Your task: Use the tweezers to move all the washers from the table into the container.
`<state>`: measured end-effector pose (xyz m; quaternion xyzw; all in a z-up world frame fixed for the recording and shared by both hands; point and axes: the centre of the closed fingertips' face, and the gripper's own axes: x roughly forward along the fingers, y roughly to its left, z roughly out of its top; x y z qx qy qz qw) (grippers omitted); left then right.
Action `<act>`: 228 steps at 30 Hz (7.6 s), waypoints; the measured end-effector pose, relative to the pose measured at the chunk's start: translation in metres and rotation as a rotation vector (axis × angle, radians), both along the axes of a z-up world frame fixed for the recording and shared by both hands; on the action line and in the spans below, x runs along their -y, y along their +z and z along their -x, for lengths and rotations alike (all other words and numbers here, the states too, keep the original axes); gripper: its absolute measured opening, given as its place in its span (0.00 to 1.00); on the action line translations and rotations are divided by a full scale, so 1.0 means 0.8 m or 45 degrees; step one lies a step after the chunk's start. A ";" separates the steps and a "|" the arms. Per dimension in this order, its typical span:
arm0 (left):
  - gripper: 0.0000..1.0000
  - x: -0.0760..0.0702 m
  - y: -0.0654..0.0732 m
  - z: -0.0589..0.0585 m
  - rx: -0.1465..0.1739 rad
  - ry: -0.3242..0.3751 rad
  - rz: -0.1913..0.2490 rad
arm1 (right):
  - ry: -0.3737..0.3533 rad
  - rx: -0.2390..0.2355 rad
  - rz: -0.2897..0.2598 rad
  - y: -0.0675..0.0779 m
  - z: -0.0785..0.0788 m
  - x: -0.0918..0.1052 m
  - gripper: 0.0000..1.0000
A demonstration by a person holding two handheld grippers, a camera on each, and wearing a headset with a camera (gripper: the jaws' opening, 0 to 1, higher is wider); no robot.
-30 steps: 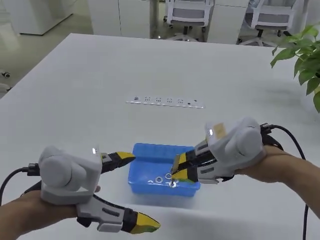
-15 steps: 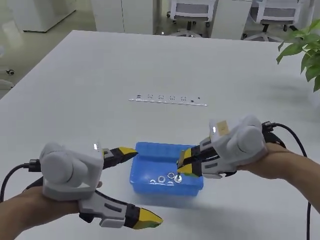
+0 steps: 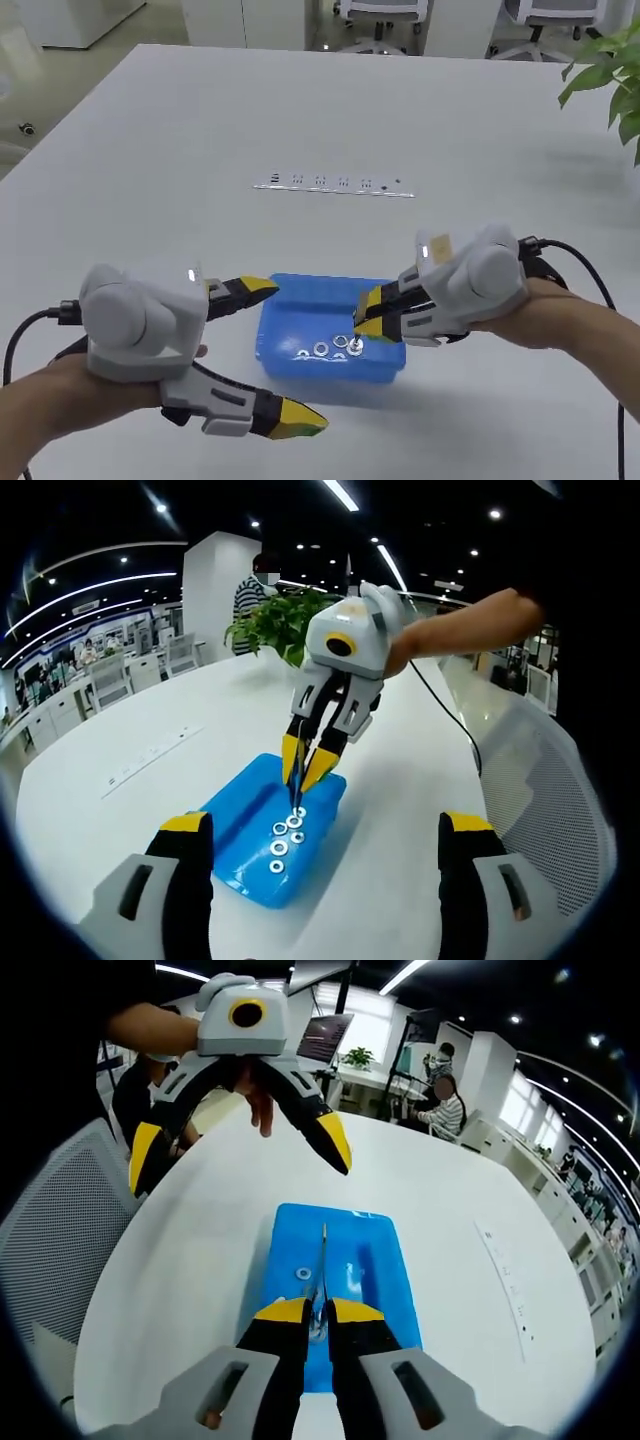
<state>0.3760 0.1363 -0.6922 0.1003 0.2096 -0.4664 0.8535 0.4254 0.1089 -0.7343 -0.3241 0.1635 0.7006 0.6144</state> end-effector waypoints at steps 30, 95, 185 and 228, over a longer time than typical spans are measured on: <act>0.43 0.031 0.008 -0.044 0.081 -0.174 -0.079 | 0.043 -0.043 0.043 -0.025 0.012 -0.004 0.09; 0.06 0.037 0.054 -0.011 0.147 -0.411 -0.179 | 0.024 -0.026 0.003 0.027 0.048 -0.011 0.07; 0.06 0.002 -0.137 0.091 -0.245 -0.368 -0.412 | 0.042 -0.022 0.361 -0.088 0.147 0.007 0.10; 0.68 -0.039 -0.070 0.081 -0.136 0.009 -0.150 | -0.536 -0.059 -0.025 -0.004 0.093 0.071 0.60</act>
